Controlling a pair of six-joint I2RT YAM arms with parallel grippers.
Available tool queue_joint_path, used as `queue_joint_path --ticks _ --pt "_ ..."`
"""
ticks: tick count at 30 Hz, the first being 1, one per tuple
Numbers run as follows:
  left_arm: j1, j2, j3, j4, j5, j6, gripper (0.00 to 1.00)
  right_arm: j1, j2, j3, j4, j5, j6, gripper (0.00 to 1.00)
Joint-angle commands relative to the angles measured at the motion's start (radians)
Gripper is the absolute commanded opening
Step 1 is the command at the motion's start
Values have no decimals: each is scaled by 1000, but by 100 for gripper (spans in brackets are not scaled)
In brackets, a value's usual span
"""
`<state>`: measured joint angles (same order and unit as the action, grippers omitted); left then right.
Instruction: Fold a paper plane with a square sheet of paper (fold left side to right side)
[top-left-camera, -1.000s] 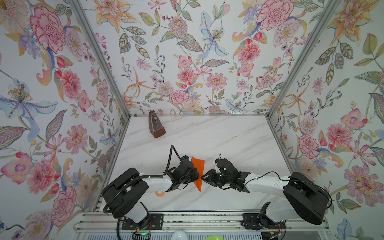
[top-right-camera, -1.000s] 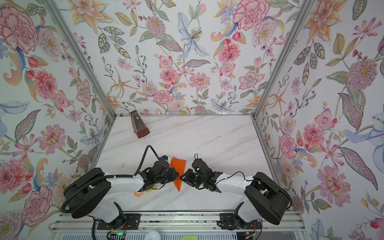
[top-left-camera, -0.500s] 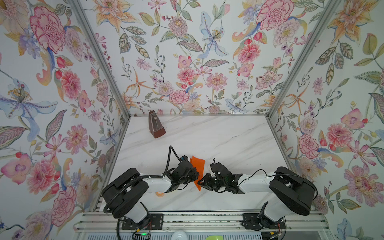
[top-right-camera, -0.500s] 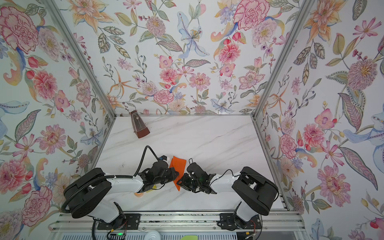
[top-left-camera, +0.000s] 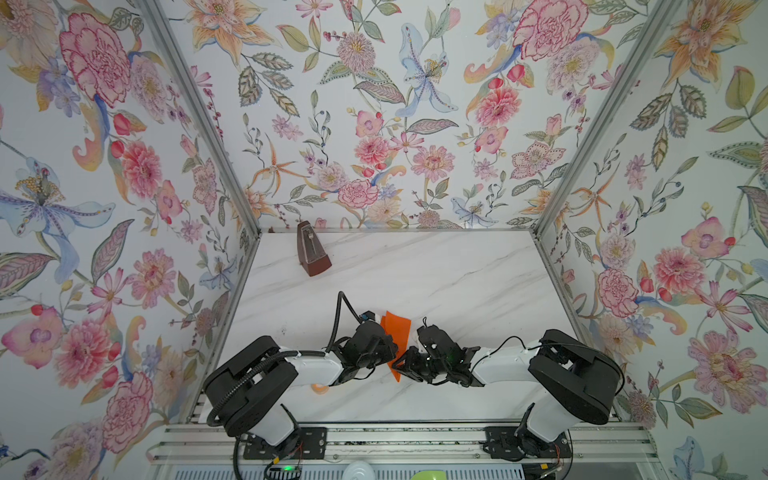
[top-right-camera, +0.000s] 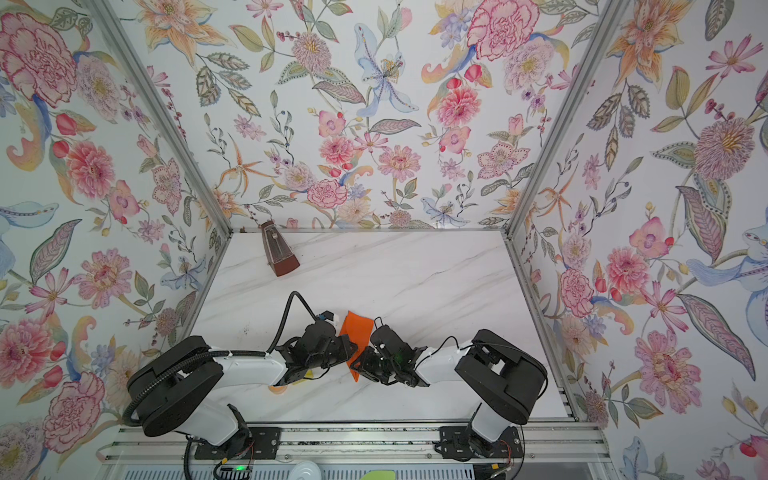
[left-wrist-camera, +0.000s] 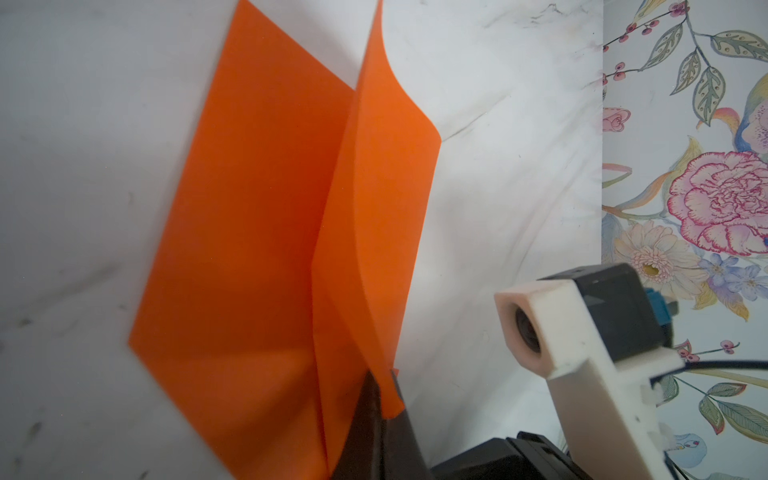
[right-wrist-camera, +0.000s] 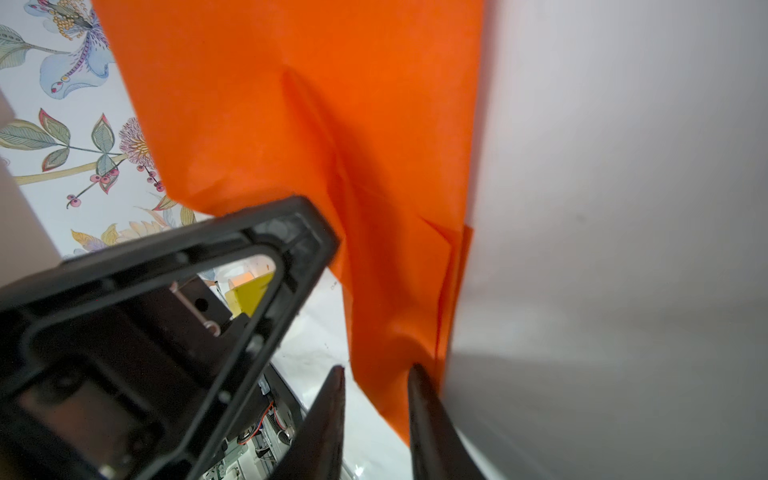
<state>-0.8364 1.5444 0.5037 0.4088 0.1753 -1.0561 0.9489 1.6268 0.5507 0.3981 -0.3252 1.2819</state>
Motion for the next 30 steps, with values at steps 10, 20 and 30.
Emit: queue_joint_path --ticks 10,20,30 --pt "14 3 99 -162 -52 106 0 11 27 -1 -79 15 -15 27" --pt "14 67 159 -229 -49 162 0 3 22 -11 -89 20 -16 14" --pt "15 57 201 -325 -86 226 4 -32 11 -62 -86 -37 -58 0"
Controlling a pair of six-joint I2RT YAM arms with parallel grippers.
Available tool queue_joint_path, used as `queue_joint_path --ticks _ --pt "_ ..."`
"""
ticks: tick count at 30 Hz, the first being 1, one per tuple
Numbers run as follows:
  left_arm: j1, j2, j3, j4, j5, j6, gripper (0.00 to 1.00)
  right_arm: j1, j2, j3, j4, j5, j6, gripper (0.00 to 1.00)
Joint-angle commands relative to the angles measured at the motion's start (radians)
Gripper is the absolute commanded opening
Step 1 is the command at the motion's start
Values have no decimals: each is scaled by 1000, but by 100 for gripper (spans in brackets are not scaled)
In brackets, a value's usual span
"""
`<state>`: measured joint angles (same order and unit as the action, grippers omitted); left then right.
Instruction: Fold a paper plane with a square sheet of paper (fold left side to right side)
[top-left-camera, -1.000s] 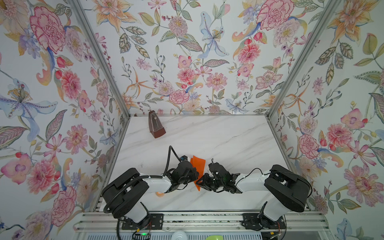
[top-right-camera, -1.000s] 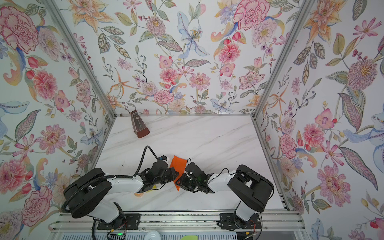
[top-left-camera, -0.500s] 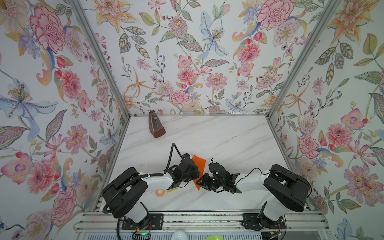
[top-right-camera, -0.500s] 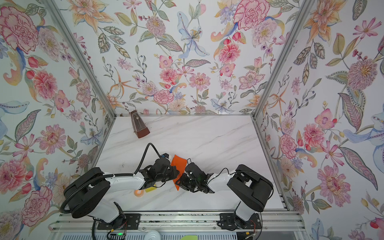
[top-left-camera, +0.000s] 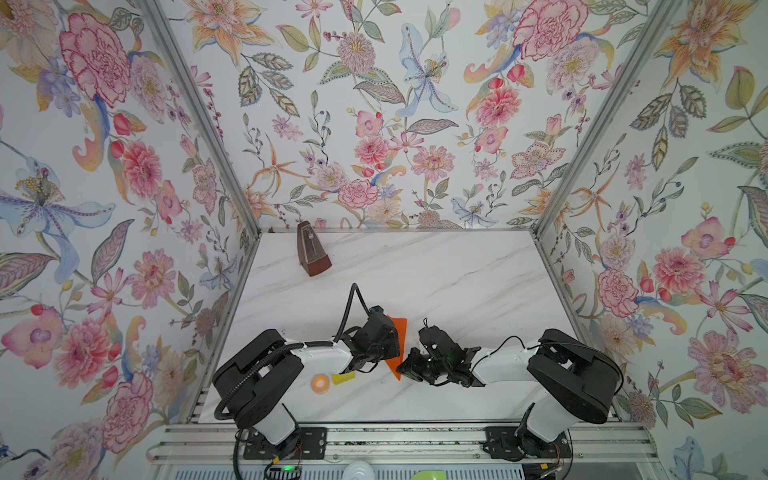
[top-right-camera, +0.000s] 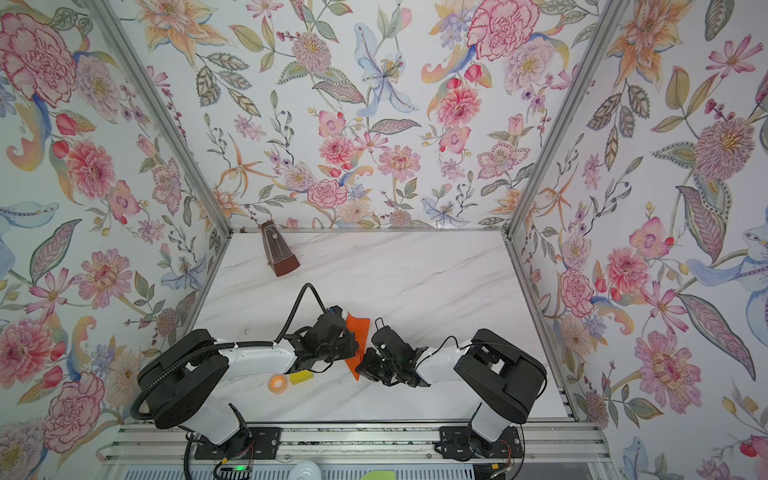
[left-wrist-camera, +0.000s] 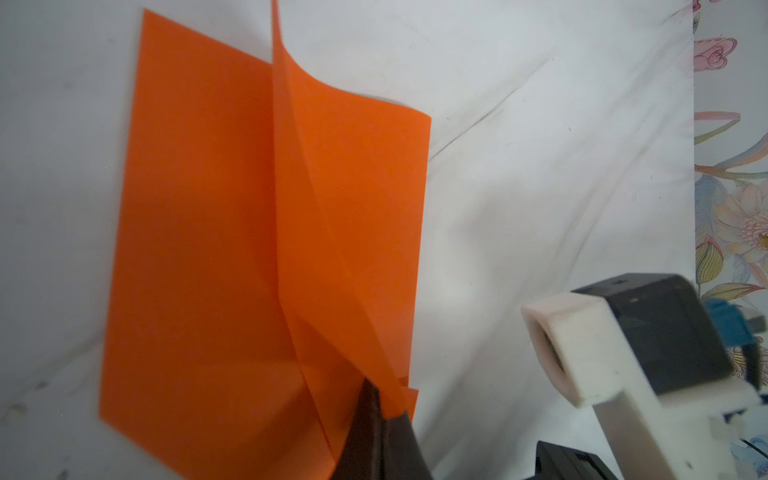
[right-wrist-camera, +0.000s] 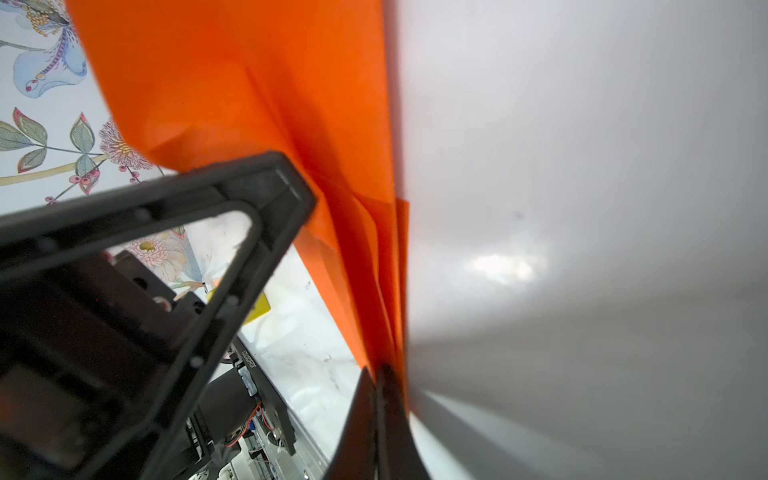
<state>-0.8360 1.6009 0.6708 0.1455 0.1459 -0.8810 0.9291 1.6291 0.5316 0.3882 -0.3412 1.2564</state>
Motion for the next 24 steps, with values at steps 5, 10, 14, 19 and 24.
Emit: queue_joint_path --ticks 5,10,14,19,24 --pt "15 9 74 -132 -62 101 9 -40 14 -68 -81 -89 -73 0" --pt "15 30 101 -136 -30 125 14 -48 16 -69 -93 -125 -96 0" --pt "17 49 120 -146 -16 141 12 -55 13 -73 -99 -127 -103 0" --pt "15 81 158 -158 14 177 13 -59 17 -78 -94 -134 -106 0" --pt "15 128 195 -167 45 204 12 -59 26 -85 -81 -140 -105 0"
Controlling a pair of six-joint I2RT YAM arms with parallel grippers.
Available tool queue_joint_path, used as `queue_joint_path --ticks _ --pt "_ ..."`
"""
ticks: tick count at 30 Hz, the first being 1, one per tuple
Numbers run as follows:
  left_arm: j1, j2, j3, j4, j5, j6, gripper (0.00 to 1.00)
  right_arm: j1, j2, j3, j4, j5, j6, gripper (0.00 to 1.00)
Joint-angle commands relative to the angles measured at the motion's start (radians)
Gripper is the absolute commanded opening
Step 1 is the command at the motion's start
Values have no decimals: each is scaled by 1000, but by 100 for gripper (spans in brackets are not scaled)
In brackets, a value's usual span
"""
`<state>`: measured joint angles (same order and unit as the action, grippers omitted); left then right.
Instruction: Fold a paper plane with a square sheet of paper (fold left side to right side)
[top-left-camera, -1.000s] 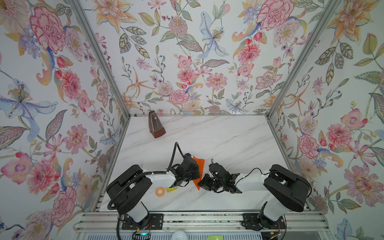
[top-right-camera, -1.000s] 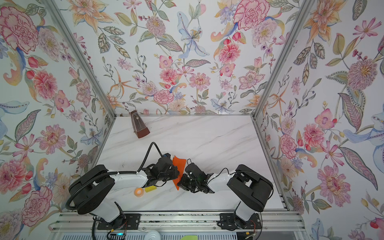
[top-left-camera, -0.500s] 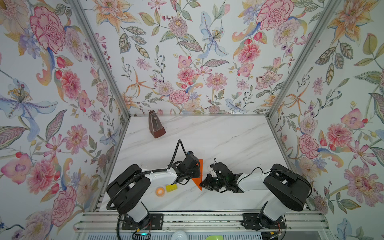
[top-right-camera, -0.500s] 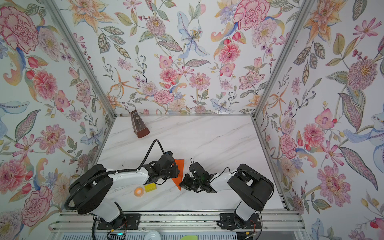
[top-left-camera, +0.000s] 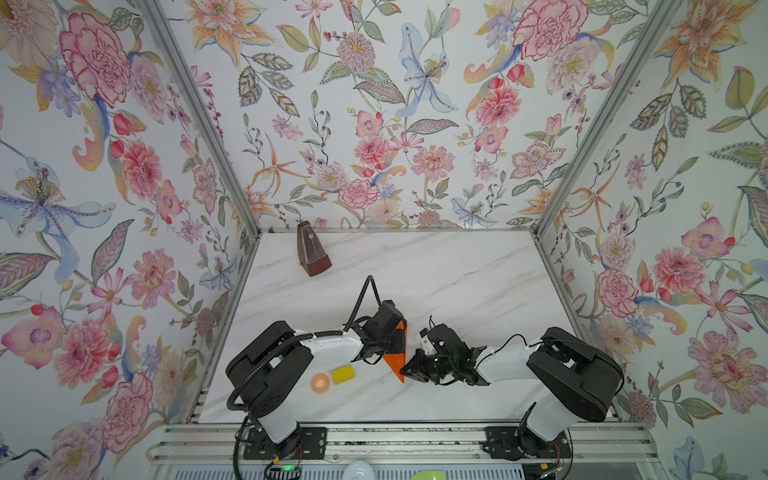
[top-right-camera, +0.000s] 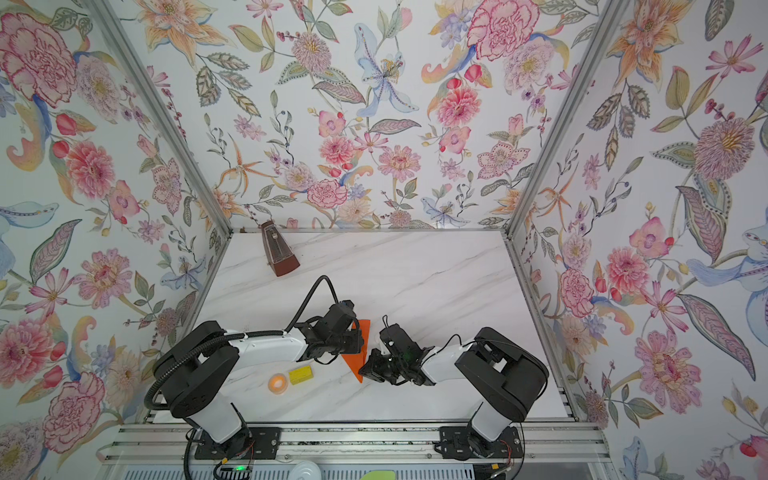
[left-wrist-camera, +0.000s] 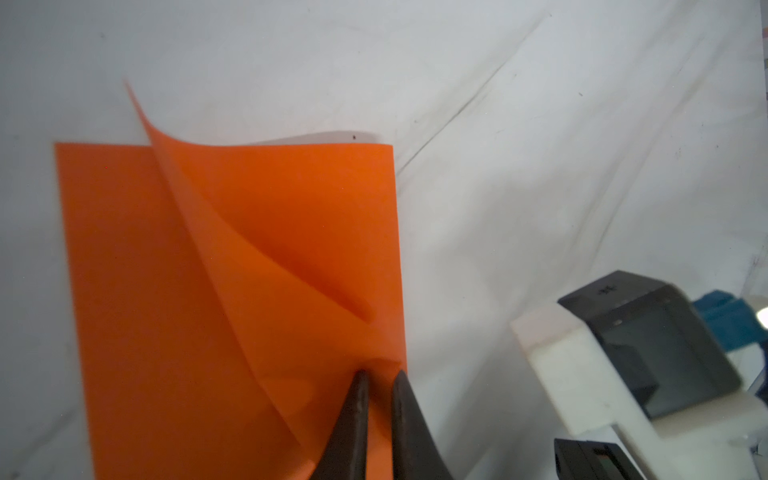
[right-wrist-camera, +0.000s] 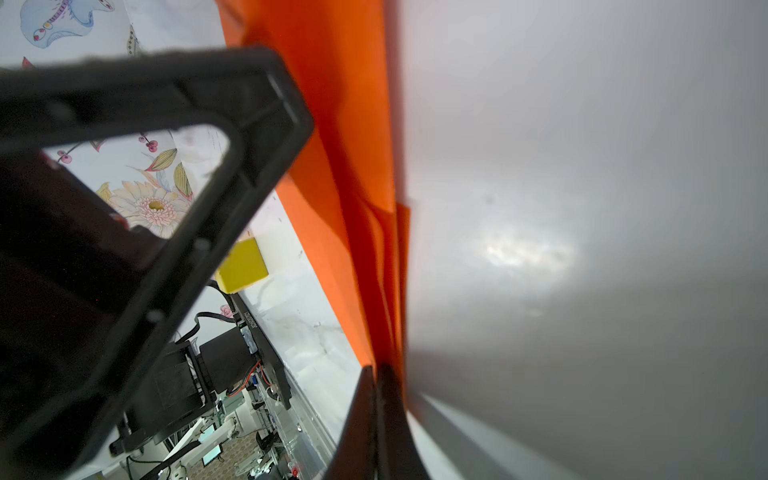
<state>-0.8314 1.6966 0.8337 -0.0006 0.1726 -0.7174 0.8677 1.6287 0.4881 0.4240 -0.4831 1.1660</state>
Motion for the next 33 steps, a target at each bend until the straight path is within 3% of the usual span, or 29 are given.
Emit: queue_joint_path --ticks 1,12,21,33 --pt "12 42 37 -24 22 44 11 2 25 -44 -116 1 -15 0" --pt "15 101 52 -58 19 44 5 -20 -40 -69 -189 -4 -49 0" --pt "14 43 -9 -15 22 -20 20 -61 -108 -65 -333 -36 -165 0" --pt "18 -24 59 -104 -18 44 36 -67 -73 -74 -314 -51 -161 0"
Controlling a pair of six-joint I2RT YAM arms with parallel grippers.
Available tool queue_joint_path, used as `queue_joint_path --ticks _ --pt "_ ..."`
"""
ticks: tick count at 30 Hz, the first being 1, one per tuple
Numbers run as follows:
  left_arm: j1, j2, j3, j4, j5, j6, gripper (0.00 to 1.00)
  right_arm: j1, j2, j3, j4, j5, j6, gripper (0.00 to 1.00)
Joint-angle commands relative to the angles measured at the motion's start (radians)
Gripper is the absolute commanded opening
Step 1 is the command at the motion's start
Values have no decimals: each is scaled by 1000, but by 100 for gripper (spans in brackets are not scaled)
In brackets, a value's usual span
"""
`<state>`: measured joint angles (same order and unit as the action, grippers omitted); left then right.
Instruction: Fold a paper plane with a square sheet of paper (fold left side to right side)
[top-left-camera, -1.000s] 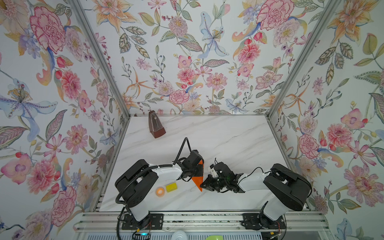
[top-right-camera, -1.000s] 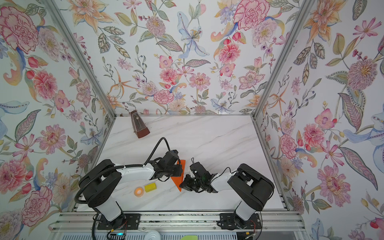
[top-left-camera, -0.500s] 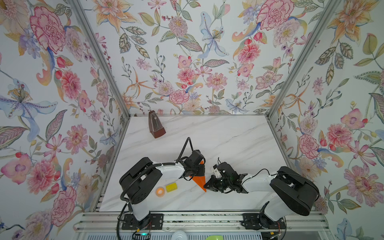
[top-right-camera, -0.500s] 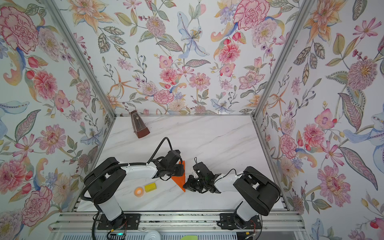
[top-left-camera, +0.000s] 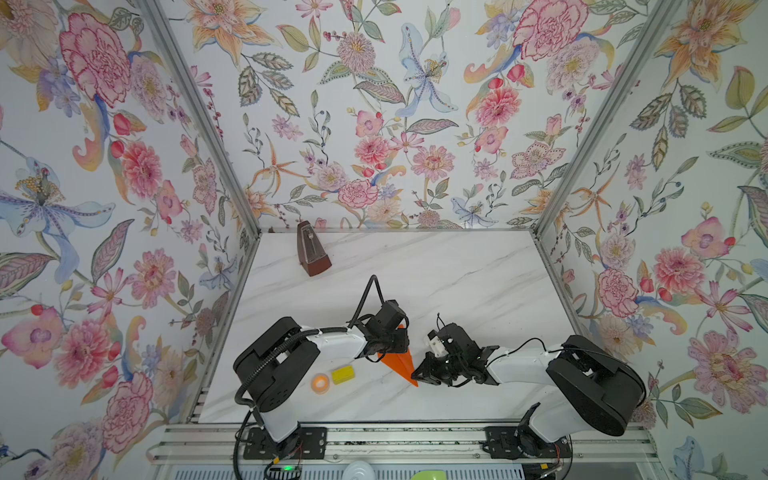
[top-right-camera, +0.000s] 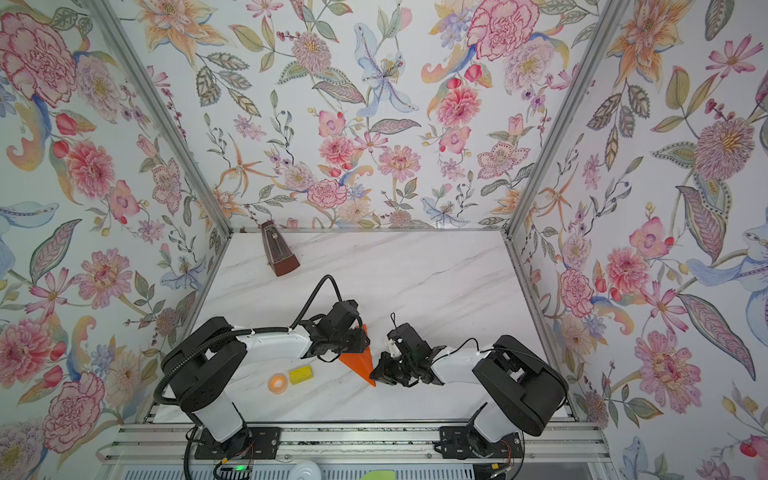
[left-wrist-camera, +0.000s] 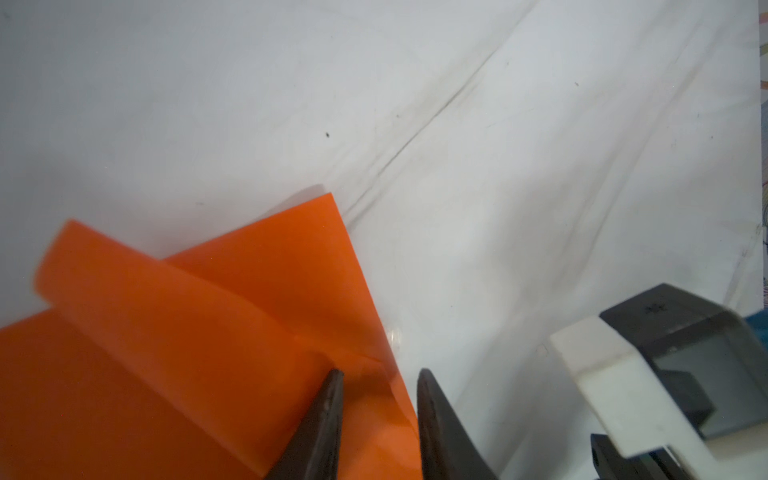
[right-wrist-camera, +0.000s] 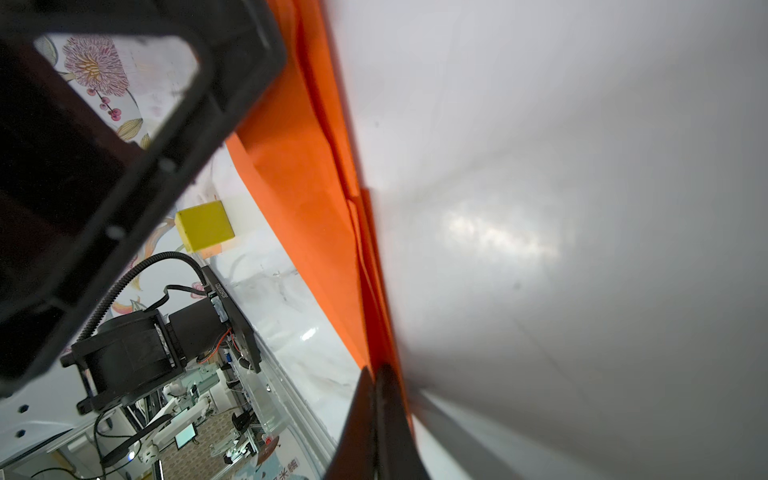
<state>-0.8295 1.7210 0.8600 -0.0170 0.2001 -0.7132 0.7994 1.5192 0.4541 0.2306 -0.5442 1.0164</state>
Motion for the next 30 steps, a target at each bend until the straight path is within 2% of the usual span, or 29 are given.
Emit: queue_joint_path --ticks 1,7,10,15,17,19,21,24,28,30 --pt "16 -63 44 -111 -53 52 37 1 36 -40 -122 10 -11 0" --pt "9 -141 94 -231 -46 114 38 2 45 -48 -106 12 0 0" --pt "-17 -150 90 -269 -29 128 34 3 53 -46 -99 9 2 0" --pt "-70 -146 53 -291 -24 110 19 4 62 -43 -88 9 9 0" --pt "-78 -149 31 -283 -40 95 19 6 64 -43 -86 9 11 0" --pt "-79 -189 14 -275 -60 81 20 7 67 -43 -85 9 13 0" --pt "-79 -224 3 -268 -86 72 31 10 69 -43 -82 9 15 0" --pt "-79 -278 -10 -239 -86 81 38 11 74 -43 -76 9 19 0" --pt "-81 -311 -32 -234 -58 83 38 13 85 -40 -67 7 24 0" --pt "-89 -312 -54 -232 -34 83 31 15 91 -40 -58 6 31 0"
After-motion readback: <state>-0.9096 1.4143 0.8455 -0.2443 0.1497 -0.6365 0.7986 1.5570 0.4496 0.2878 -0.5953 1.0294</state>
